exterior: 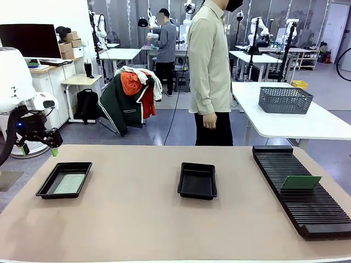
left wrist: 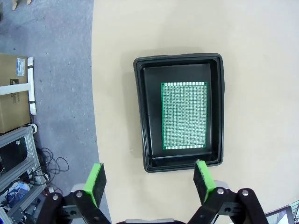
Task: Inspect and transfer BCBs to ESD trays.
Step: Pick up the Blank PCB from the PCB Rack and place it in the right ESD tray.
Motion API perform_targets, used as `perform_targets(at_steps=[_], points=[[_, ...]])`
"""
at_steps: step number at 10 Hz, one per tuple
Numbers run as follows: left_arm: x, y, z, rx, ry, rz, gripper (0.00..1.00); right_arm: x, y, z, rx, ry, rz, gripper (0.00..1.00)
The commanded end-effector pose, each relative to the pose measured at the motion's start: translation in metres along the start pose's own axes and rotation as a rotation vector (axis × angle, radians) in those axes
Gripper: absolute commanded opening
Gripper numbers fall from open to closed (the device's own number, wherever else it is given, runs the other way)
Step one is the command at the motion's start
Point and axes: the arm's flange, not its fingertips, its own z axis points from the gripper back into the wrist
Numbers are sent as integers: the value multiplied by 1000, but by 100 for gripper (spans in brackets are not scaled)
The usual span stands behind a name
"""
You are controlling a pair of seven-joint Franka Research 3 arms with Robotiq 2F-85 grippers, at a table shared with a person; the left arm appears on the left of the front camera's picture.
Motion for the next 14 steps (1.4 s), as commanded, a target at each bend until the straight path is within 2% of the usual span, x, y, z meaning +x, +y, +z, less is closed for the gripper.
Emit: perform_targets(at_steps=[1, 9, 14], points=[[0, 0, -1, -3, -12, -1, 100, -11, 2, -5, -37, 12, 37, 100], [0, 0, -1, -3, -12, -1, 100, -4, 3, 3, -19, -3, 28, 100], [0, 0, -1, -3, -12, -1, 100, -10, -20, -96, -12, -7, 116, 100]])
